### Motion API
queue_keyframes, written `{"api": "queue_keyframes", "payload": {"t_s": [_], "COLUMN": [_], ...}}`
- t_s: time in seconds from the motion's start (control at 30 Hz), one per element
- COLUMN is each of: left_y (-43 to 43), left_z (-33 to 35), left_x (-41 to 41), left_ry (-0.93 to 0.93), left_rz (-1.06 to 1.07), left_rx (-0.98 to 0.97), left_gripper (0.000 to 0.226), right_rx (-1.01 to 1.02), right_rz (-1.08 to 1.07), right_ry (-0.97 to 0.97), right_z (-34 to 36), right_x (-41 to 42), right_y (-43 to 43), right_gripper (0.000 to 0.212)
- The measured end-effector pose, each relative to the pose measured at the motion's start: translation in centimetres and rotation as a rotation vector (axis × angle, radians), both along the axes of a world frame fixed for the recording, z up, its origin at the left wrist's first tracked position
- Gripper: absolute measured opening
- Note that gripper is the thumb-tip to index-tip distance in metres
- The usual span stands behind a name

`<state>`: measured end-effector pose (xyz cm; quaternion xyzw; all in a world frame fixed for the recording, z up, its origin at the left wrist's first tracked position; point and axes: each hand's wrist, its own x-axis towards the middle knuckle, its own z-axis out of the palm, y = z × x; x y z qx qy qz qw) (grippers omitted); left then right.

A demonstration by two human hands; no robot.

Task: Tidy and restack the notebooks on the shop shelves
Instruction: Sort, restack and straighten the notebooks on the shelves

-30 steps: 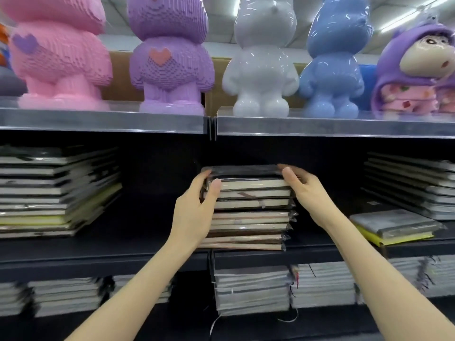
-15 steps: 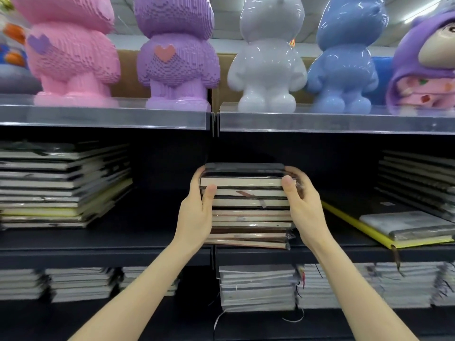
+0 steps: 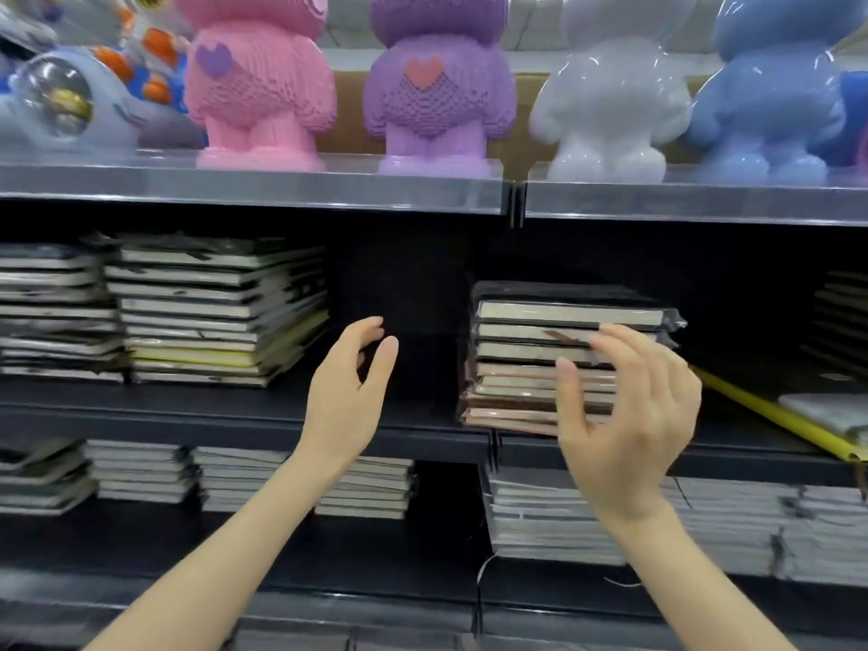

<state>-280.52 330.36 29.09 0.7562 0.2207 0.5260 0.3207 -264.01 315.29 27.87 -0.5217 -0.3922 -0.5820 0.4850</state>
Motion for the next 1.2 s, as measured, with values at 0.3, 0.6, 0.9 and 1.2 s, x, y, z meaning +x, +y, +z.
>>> {"api": "queue_keyframes", "payload": {"t_s": [0.3, 0.6, 0.9, 1.2], "left_y": [14.8, 25.3, 25.9, 24.4], "left_z": [0.3, 4.1, 4.6, 5.0], "left_x": [-12.0, -16.4, -16.3, -16.0], "left_ry": [0.06, 0.099, -0.072, -0.12], "left_rz": [0.574, 0.504, 0.38, 0.346], "left_rx": [0.2, 0.201, 0.06, 0.095], "left_gripper": [0.039, 0.053, 0.066, 0.066], "right_rx": [-0.548, -0.519, -0.412, -0.332], "right_rz": [0.52, 0.855, 1.027, 0.903], "right_ry": [0.409, 0.824, 0.899, 0.837], "right_z": [1.1, 5.7, 7.3, 7.4], "right_x": [-11.9, -16.7, -17.7, -19.0], "right_y": [15.9, 28.3, 32.2, 30.7], "right_gripper": [0.044, 0.073, 0.077, 0.049]}}
